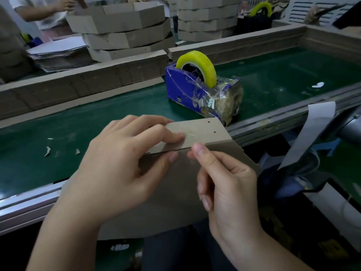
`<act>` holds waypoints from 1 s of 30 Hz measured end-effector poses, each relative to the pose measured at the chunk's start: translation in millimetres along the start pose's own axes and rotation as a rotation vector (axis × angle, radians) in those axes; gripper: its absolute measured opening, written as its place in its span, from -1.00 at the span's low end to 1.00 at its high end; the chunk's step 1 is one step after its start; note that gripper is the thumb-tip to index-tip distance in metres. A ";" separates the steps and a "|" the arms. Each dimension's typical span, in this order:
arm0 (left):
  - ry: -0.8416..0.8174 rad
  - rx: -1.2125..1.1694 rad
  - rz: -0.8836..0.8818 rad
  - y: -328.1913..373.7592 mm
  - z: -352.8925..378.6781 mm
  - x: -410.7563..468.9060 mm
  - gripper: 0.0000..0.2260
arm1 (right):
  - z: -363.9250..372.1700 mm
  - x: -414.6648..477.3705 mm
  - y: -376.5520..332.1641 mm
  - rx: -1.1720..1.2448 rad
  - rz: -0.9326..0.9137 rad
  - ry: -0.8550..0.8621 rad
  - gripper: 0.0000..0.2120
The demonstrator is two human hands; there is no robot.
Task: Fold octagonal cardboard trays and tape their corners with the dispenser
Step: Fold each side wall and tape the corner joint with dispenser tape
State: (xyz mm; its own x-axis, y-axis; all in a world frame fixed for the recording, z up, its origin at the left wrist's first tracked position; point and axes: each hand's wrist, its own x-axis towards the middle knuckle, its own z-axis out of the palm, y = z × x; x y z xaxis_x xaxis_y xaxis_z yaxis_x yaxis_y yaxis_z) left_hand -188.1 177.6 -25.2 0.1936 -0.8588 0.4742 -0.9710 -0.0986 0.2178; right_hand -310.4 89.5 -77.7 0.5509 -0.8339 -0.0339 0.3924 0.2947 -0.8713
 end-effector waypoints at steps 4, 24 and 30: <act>0.000 -0.003 0.002 0.0 0.0 0.3 -0.73 | 4.1 0.7 -0.9 0.032 0.045 0.054 -0.69; -0.054 -0.008 -0.149 9.4 -8.8 4.3 -0.65 | -6.9 1.0 4.4 -0.093 0.137 -0.204 -0.77; 0.111 0.158 -0.144 16.1 9.6 7.8 -0.70 | -8.9 2.0 0.8 -0.113 0.247 -0.252 -0.77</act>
State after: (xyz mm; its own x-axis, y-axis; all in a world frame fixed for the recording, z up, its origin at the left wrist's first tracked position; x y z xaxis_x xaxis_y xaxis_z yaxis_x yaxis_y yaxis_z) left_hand -203.6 164.5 -26.2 0.3377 -0.7703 0.5409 -0.9403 -0.3015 0.1578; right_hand -315.6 83.9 -82.8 0.7886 -0.5987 -0.1403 0.1489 0.4073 -0.9011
